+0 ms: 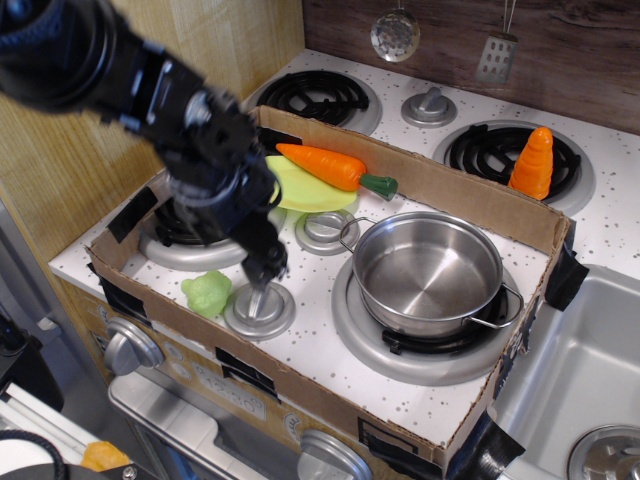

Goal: Take broccoli out of pan

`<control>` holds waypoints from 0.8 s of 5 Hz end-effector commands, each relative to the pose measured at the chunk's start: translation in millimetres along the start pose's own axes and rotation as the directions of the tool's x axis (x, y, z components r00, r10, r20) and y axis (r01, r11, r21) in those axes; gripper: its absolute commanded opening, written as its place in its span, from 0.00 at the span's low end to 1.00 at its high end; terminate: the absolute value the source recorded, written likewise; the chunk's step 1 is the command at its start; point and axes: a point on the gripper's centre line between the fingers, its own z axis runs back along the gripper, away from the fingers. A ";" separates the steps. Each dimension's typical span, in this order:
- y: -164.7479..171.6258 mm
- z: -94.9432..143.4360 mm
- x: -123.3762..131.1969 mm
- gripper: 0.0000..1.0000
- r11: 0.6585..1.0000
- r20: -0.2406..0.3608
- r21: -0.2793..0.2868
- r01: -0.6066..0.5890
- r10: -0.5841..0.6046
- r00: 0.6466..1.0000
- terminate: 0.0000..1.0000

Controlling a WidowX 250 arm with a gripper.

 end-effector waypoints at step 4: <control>-23.5 75.7 75.6 1.00 0.970 -0.107 -0.053 -0.235 0.229 0.968 0.00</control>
